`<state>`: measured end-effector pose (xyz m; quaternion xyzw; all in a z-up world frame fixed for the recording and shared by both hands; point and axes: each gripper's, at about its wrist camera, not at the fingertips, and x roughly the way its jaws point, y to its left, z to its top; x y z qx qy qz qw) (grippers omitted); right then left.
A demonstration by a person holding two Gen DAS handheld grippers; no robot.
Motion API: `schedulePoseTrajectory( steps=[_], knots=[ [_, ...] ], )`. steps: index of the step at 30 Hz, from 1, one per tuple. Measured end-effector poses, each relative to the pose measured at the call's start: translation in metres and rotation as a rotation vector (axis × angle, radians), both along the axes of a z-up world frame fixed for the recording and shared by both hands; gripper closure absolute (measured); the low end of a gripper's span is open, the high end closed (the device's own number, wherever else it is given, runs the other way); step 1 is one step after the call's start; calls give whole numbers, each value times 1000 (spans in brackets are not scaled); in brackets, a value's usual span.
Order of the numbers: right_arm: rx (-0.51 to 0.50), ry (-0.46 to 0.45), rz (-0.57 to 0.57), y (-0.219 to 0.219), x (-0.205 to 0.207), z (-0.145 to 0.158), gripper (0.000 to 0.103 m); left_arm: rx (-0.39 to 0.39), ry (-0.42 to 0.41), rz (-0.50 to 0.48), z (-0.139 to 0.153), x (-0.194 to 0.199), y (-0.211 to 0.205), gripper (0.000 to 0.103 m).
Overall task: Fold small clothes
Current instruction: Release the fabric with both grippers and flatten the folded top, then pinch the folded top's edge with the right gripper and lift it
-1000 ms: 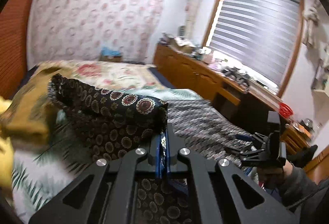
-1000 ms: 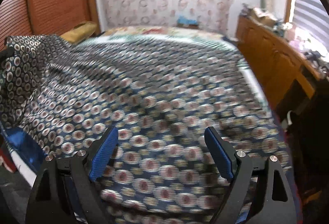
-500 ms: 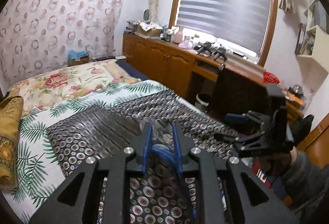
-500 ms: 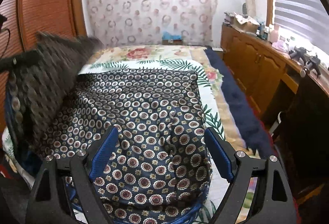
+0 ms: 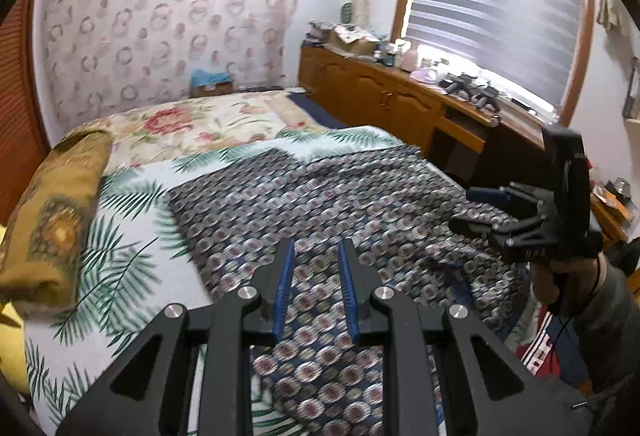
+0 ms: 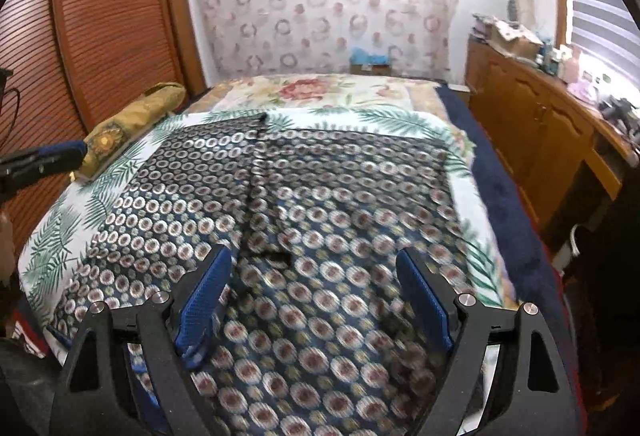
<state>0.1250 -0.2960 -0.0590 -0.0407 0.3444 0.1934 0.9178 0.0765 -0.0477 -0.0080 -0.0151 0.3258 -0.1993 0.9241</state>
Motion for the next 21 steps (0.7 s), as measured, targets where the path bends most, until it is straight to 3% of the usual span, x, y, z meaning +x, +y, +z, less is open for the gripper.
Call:
schedulePoseTrajectory(
  steps=[8,13,16,21],
  knots=[
    [-37,74,116,45,39,-12,18,8,30,65,-22,1,20,83],
    [-79,156,158,66,62,-34,28,3,56,76,-32,1,25,83],
    [-47,205,175,69,71,-42,35,0,68,78,-36,0,26,83],
    [-12,202,205,73,70,-40,57,-2,74,79,-39,1,26,83]
  ],
)
